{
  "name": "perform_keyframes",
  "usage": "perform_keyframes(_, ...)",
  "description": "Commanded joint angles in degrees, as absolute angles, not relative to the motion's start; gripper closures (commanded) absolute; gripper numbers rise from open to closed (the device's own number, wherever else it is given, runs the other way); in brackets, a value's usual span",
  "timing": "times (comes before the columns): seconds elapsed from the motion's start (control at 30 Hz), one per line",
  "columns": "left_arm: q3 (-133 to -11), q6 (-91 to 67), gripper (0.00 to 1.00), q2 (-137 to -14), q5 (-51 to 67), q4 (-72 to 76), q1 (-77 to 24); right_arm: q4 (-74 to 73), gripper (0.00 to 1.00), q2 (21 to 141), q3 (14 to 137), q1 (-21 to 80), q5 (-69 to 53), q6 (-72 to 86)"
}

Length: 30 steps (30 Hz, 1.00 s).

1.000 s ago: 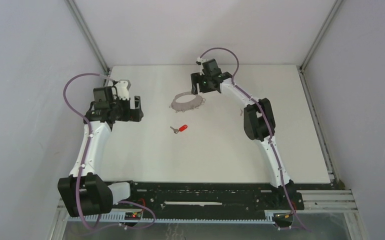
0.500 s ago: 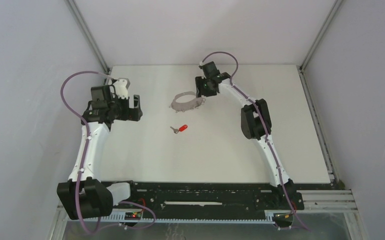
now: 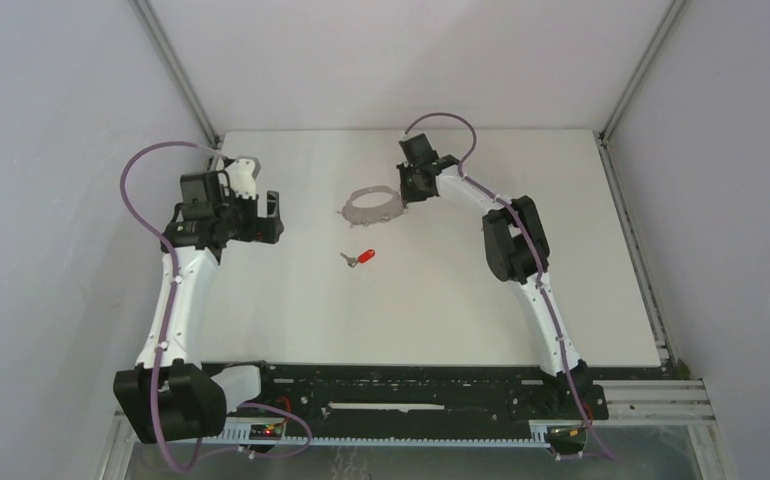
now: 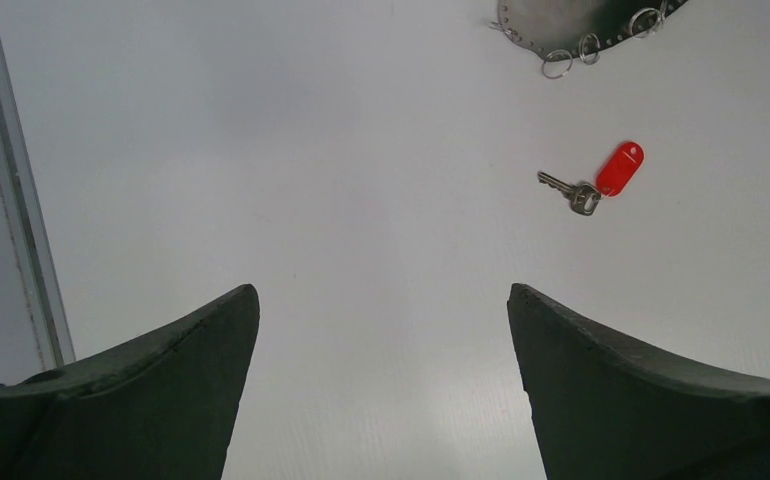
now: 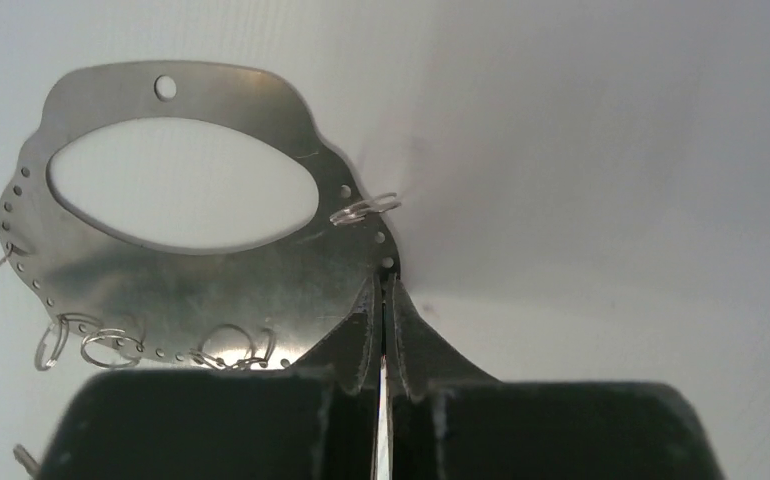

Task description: Put the keys on the keyring

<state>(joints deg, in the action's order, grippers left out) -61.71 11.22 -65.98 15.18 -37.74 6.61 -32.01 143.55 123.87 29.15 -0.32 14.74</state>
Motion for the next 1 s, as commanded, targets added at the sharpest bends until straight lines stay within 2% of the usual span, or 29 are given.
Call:
perform_keyframes(0.0, -63.0, 13.9, 0.01, -63.7, 14.1, -37.9, 6.7, -28.7, 1.00, 135.9, 113.0, 30.6, 2.2, 15.2)
perform_keyframes(0.23, -61.2, 15.9, 0.00, -62.0, 14.3, -39.2, 6.1, -18.0, 1.00, 121.4, 85.9, 31.1, 5.3, 18.4)
perform_keyframes(0.43, -60.0, 18.5, 0.00, -61.3, 14.6, -40.8, 3.7, -14.1, 1.00, 114.9, 73.0, 32.8, 6.9, 22.1)
perform_keyframes(0.5, -59.8, 19.2, 0.00, -61.5, 14.7, -41.5, 3.0, -14.4, 0.84, 114.6, 72.6, 33.4, 7.7, 22.6)
perform_keyframes(0.57, -60.0, 19.5, 0.00, -62.0, 14.8, -42.2, 2.4, -14.3, 0.61, 113.7, 72.6, 33.3, 7.9, 22.9)
perform_keyframes(0.63, -60.4, 19.8, 0.00, -62.3, 15.0, -43.0, 2.0, -13.9, 0.50, 112.2, 72.6, 33.0, 7.9, 22.8)
perform_keyframes(0.73, -60.6, 20.0, 0.00, -62.1, 15.1, -43.5, 2.0, -12.9, 0.44, 110.1, 72.6, 32.5, 7.3, 22.2)
perform_keyframes(0.97, -60.8, 20.4, 0.00, -61.4, 15.4, -43.8, 2.0, -12.4, 0.40, 110.6, 74.8, 32.4, 4.4, 20.9)
